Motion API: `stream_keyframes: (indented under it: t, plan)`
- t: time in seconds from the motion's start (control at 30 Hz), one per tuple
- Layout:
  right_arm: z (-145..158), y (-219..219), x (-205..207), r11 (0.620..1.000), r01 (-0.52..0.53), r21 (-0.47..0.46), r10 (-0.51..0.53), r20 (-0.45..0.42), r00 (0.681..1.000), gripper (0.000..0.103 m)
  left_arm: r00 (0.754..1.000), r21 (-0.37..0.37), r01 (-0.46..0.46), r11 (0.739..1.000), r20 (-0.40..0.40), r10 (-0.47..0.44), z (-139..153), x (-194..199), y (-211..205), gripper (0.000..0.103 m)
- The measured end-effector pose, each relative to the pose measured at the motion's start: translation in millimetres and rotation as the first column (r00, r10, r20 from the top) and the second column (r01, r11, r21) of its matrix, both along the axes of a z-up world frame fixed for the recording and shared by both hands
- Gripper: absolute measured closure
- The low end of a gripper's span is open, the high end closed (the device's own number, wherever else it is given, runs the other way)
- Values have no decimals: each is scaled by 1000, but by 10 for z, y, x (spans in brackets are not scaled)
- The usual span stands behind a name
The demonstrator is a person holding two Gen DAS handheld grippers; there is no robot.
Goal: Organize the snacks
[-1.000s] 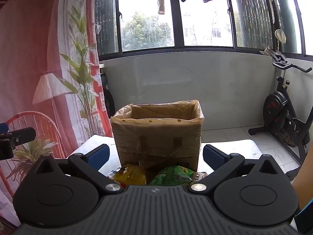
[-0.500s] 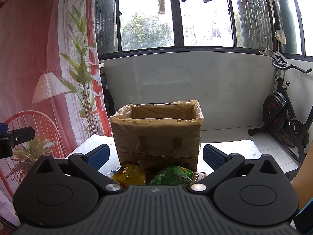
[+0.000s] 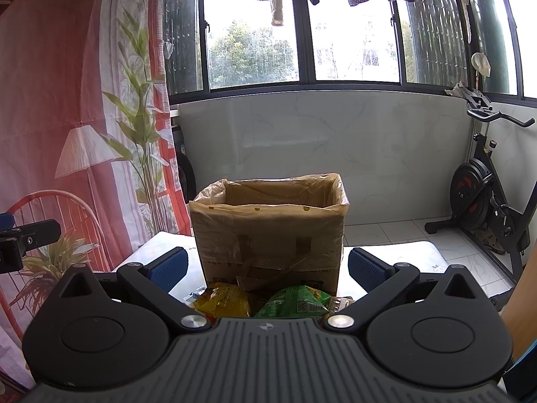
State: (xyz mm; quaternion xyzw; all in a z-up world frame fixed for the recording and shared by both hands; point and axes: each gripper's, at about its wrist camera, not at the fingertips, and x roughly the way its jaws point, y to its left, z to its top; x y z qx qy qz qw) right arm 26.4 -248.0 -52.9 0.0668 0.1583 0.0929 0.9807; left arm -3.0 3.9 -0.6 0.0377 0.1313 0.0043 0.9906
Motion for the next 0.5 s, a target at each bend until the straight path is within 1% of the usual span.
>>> stream_keyframes:
  t: [0.5]
  plan:
    - [-12, -15, -19, 1000, 0, 0, 0, -1, 1000, 0, 1000, -8, 2, 1000, -12, -2, -24, 37, 9, 0]
